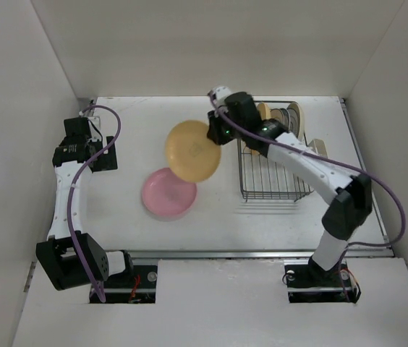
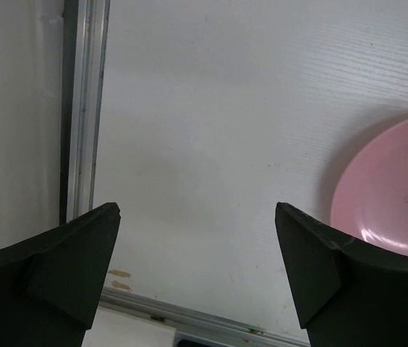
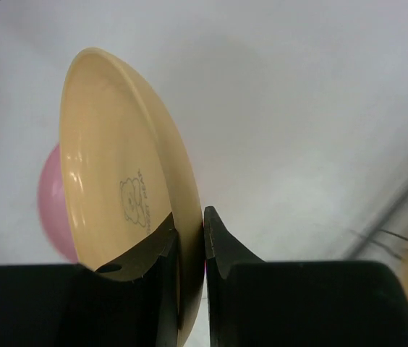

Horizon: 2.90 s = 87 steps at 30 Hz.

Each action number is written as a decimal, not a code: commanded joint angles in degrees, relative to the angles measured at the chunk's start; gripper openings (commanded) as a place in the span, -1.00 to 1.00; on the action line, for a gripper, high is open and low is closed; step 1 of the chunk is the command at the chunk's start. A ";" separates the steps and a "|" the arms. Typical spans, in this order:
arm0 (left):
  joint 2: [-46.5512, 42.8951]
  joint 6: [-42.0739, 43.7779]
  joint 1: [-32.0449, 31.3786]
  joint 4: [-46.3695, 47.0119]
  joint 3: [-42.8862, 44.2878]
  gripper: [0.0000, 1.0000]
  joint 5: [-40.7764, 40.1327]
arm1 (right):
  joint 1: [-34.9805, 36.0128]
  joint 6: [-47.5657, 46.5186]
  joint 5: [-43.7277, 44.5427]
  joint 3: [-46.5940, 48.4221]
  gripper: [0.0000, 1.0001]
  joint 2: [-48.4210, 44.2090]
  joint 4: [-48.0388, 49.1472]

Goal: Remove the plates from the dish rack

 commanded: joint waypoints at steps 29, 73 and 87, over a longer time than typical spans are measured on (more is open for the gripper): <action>-2.26 0.61 -0.24 1.11 -2.04 0.74 -2.29 | 1.81 9.97 9.10 9.44 0.14 9.85 0.80; 1.87 4.21 -2.61 -3.19 -2.04 0.63 8.43 | -14.11 4.53 50.52 15.25 -1.00 8.59 -11.61; 2.40 4.74 -2.61 -3.19 -0.99 0.63 7.90 | -11.75 2.15 60.38 17.71 -1.00 5.53 -10.38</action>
